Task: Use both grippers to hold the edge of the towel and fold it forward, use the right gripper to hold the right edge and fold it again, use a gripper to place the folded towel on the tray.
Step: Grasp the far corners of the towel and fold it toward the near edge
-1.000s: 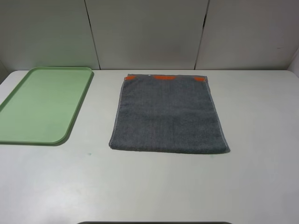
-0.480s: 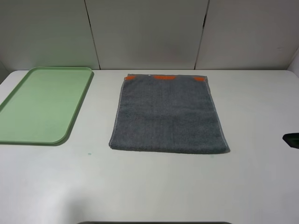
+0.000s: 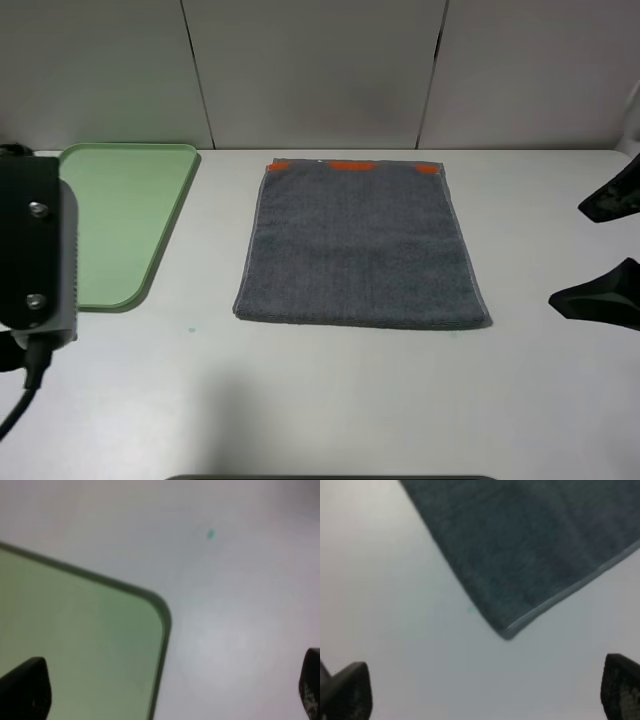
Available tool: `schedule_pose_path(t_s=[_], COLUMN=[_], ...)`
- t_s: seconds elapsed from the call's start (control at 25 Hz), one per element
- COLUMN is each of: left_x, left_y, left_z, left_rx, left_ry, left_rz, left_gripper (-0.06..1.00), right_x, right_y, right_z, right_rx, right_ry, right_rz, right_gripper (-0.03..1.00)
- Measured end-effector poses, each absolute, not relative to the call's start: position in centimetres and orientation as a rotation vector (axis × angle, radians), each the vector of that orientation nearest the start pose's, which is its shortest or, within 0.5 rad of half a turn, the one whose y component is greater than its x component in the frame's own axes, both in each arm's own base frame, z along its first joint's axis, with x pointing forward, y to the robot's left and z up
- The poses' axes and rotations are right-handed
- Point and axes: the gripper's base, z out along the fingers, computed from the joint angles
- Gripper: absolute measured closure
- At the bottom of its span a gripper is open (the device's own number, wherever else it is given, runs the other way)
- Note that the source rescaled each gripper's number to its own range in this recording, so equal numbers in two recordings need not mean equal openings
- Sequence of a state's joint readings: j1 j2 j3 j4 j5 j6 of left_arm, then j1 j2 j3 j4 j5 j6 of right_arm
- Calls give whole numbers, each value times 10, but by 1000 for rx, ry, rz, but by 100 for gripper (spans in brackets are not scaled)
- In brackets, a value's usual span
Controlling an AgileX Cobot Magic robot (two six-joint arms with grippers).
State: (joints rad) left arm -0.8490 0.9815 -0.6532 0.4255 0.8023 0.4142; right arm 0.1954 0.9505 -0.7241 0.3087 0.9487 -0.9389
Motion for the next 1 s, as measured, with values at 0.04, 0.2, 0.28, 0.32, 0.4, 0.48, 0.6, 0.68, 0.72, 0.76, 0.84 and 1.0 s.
schedule_pose_path(t_s=[0.04,0.2,0.28,0.32,0.4,0.48,0.6,0.68,0.72,0.76,0.84,1.0], left_x=[135,143,147,149,153,157,164,168,170,171,175,180], left_y=[-114,-125,-131,-134,-140,-146,-157,-164,-167,-170,-176,-185], left_z=[265,257,252,249,242,235,222,213,208,203,192,171], left_rx=[1719,1731,1737,1744,1763,1776,1781,1795,1803,1816,1840,1890], left_ry=[1872,1859,1849,1845,1843,1846,1851,1848,1846,1848,1852,1850], left_rz=[332,313,297,293,283,272,239,218,210,205,192,175], left_gripper=[-5,-5,-5,-4,-4,-4,-4,-4,-4,-4,-4,-4], right_x=[157,166,170,171,173,176,180,184,185,187,190,196], right_y=[54,56,56,56,56,56,57,58,58,58,59,60], right_z=[282,273,271,271,271,270,265,261,259,258,255,249], right_rx=[-1279,-1369,-1414,-1437,-1470,-1496,-1518,-1528,-1528,-1527,-1524,-1525], right_ry=[2271,2262,2229,2208,2170,2150,2153,2168,2172,2176,2181,2199], right_rz=[131,124,103,91,65,52,54,63,64,63,62,68], right_gripper=[-3,-3,-3,-3,-3,-3,-3,-3,-3,-3,-3,-3])
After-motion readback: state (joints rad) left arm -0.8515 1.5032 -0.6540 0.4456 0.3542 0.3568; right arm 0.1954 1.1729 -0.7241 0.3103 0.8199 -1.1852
